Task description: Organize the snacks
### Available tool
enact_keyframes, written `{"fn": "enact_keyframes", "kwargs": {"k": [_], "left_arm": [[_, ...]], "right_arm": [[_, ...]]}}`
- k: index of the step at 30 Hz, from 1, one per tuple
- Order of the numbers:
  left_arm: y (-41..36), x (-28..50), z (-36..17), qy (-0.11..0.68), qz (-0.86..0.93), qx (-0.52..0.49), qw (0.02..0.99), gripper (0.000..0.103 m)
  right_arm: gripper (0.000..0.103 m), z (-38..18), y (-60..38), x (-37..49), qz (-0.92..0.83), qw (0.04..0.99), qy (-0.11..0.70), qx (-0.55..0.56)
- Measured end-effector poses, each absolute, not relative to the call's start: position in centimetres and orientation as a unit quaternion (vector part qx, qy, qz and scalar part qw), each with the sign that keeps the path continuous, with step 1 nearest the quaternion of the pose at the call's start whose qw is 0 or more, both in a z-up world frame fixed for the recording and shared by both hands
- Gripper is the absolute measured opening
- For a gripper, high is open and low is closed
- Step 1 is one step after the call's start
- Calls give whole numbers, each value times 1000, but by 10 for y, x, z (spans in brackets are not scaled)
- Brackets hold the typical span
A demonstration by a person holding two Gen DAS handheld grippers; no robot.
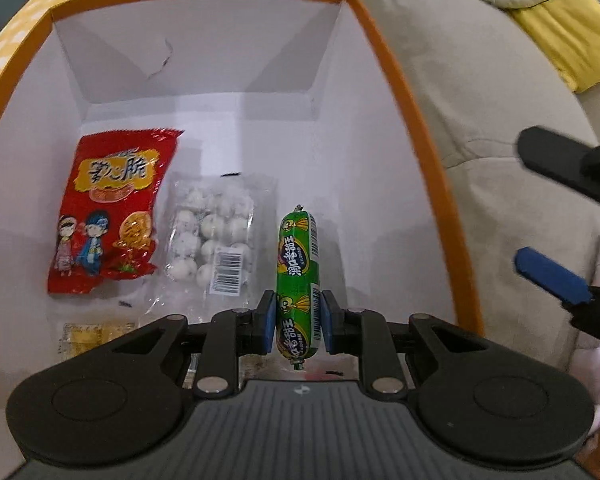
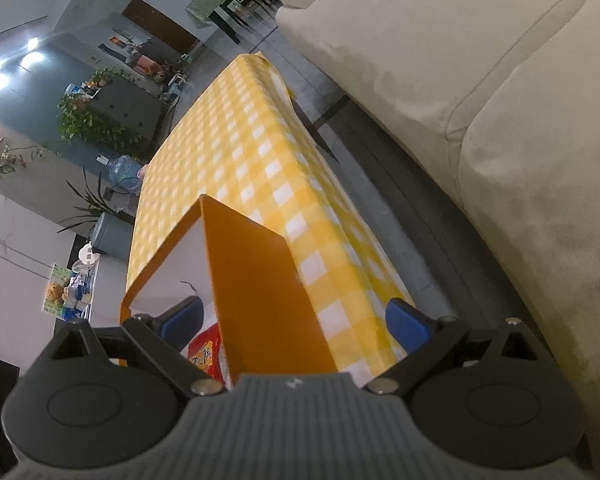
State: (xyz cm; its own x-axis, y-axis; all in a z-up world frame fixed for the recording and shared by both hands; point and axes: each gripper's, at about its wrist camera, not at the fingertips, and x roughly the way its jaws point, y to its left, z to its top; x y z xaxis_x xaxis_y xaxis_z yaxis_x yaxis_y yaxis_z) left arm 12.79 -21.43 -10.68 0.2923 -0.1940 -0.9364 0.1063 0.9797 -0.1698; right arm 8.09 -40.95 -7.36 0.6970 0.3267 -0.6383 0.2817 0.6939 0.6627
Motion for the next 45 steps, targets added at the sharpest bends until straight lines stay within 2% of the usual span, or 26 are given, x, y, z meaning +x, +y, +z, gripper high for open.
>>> {"fn": "enact_keyframes", "kwargs": {"k": [15,20,22,24,27,40,45], "left_arm": [[-211,130,-103,599,-133,-54,787,29],[-209,122,-85,583,-121,-33,803,35],[-207,119,-78,578,-115,-26,808,44],[-202,117,-71,575,-110,-22,810,48],[-195,113,-62,572,-106,-19,813,49],[-150,89,-15,550,-105,-23,828,68],[-110,79,6,539,-94,-38,836,69]], "right_arm": [[95,-79,-411,83,4,831,397,389],[95,-76,-407,83,10,834,395,384],[95,-76,-405,83,12,836,398,378],[95,-75,-403,83,13,839,398,370],[95,-73,-399,84,8,846,406,347],[95,-32,-359,76,28,881,400,251],[95,-26,-323,85,51,884,415,211]]}}
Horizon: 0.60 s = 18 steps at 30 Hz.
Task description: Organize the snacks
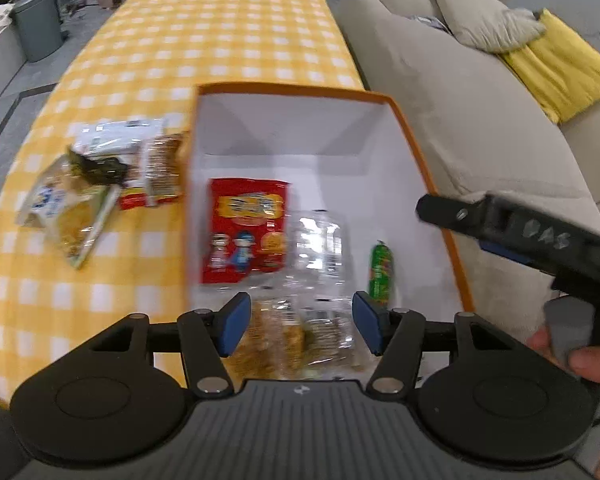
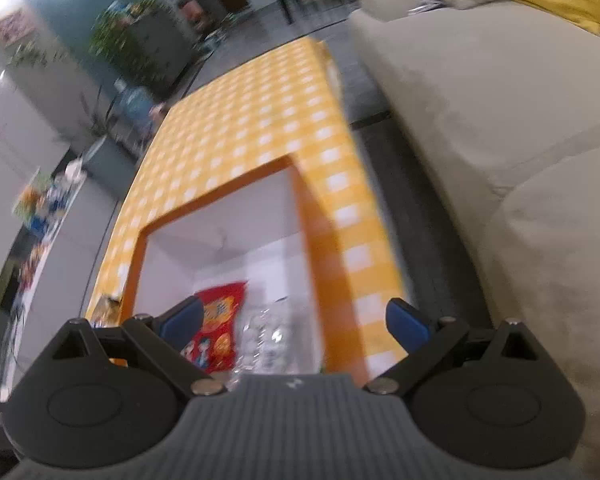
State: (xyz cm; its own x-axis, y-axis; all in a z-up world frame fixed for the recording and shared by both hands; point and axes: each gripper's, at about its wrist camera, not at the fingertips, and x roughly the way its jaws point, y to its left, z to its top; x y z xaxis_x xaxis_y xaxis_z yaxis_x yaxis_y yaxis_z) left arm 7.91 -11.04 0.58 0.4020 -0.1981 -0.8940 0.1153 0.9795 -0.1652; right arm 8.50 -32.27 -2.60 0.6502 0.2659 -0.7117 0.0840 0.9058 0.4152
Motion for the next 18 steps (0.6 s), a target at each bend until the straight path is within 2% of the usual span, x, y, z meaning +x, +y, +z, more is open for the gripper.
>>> {"fn": "enact_keyframes", "kwargs": {"k": [8,18], "left_arm": [[-32,74,15,517,-52,-68,852,70],[66,86,17,512,15,-118,851,70]], "right_arm": [[95,-23,-256,94,73,887,432,144],[95,-5,-186,87,108,904,398,116]]}}
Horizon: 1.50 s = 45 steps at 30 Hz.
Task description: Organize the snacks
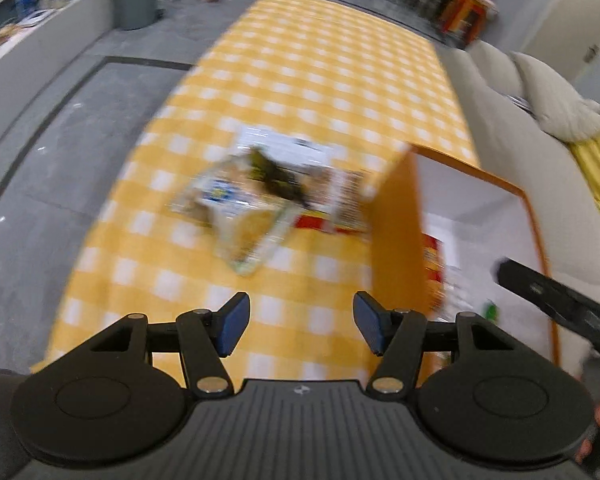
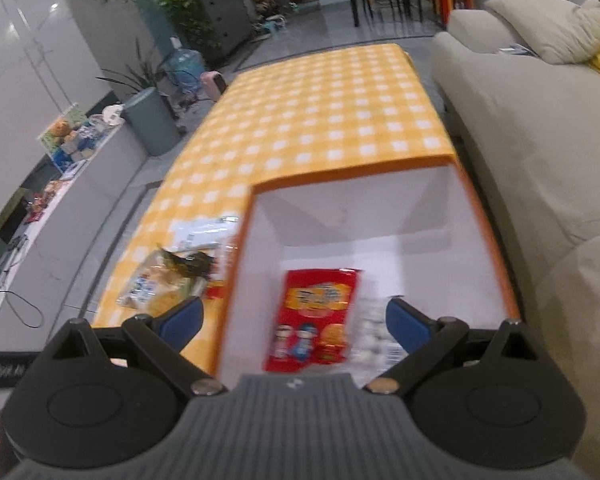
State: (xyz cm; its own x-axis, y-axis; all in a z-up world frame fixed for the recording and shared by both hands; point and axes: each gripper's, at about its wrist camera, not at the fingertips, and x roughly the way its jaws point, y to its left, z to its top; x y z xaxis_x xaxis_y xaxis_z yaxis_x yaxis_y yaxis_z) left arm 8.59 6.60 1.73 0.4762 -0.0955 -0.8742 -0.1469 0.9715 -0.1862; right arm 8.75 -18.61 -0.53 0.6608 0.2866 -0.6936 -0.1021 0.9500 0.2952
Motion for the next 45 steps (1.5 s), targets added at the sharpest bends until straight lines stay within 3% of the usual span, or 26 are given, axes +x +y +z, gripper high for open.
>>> {"fn": "enact_keyframes", "kwargs": {"k": [7,16,23,32,45], "left_arm": [[134,107,5,506,84,-170,842,70],[166,150,-22,517,71,-246,817,70],[169,176,-60,510,55,-336,790,70],[157,201,-102,526,87,-336,777,68],[160,215,-119,541,78,-335,767,71]], "right_arm": [[94,3,-116,85,168,909,375,72],[95,4,-31,102,216,907,359,-25],[95,7,-39,126,193,909,365,-49],[94,-17,-61,146,179,907,378,-56],[94,-43,-45,145,200,911,348,-91]]}}
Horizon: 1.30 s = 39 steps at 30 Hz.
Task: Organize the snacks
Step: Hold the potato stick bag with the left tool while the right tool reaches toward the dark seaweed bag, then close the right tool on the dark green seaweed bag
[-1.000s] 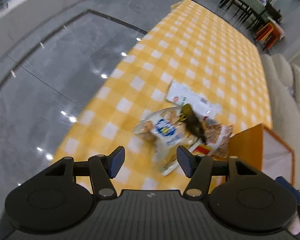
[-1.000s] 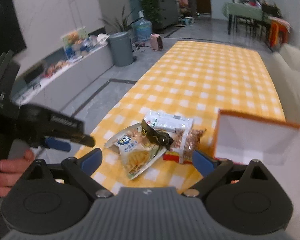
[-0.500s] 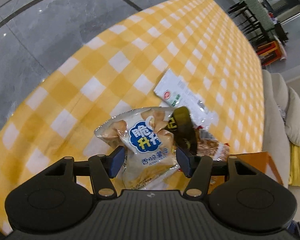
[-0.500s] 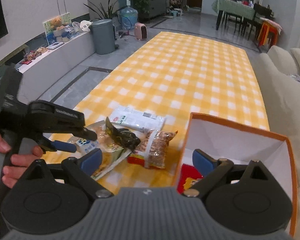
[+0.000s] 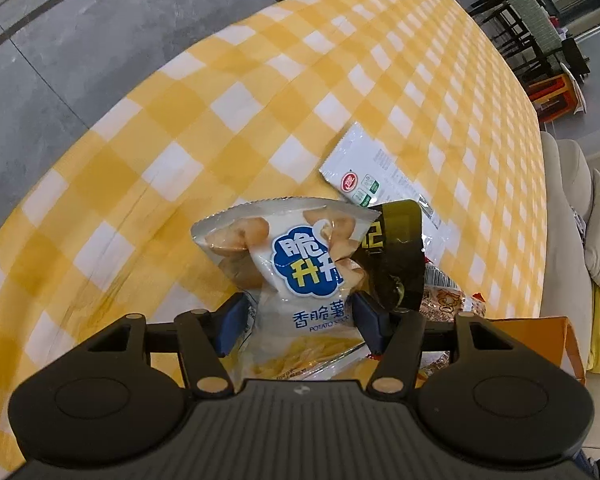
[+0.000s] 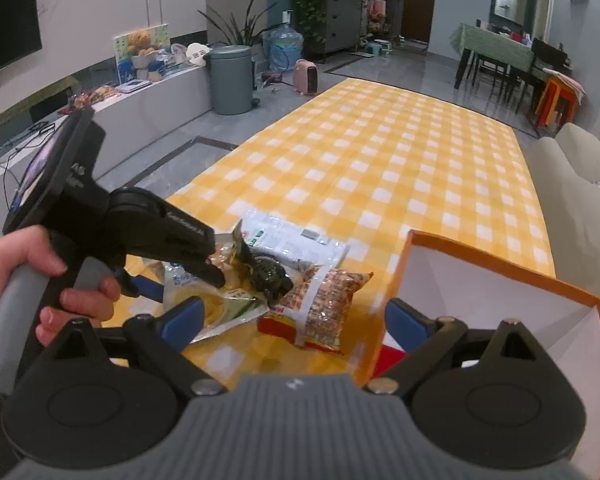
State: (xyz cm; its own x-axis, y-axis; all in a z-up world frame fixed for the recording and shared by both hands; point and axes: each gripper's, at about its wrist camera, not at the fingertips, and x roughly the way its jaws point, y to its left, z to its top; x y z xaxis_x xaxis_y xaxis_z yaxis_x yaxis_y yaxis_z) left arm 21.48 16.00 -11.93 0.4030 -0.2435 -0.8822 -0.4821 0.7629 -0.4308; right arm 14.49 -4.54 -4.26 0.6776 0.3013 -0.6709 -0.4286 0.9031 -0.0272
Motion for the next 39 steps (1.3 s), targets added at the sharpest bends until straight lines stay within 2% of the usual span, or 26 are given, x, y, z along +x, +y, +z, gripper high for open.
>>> {"fn": "enact_keyframes", "kwargs": {"k": [3,5,10,12,14,18,24,28,29,31,35,39], "left_arm": [[157,219,-118,548,81,-329,764,75],[150,223,-116,555,85,-308,768,73],[141,213,-109,547,74,-262,792,48],[139,209,-102,547,57,-230,803,43],[139,205,-96,551,58,-196,809,43],[158,197,-96,565,44,-215,795,42],[185,197,-96,586,3,-208,783,42],[192,195,-101,591,-27,-207,779,48],[192,195,-103,593,-28,-204,778,53],[191,195,-107,591,-19,-198,782,69],[185,198,-109,580,-14,-182,794,73],[173,201,-109,585,-13,-162,795,86]], "right_arm": [[94,-43,-43,143,200,911,351,-89],[94,-42,-39,141,199,910,351,-92],[94,-36,-34,134,179,913,354,-93],[94,-35,-31,133,180,911,359,-90],[94,-34,-28,133,178,910,364,-91],[92,-31,-23,136,173,910,365,-90],[81,-37,0,154,200,896,370,-138],[80,-54,21,171,238,875,379,-184],[80,-59,26,176,246,869,381,-200],[80,-70,35,186,244,855,389,-241],[80,-84,47,199,276,833,395,-273],[82,-93,52,207,280,819,406,-294]]}}
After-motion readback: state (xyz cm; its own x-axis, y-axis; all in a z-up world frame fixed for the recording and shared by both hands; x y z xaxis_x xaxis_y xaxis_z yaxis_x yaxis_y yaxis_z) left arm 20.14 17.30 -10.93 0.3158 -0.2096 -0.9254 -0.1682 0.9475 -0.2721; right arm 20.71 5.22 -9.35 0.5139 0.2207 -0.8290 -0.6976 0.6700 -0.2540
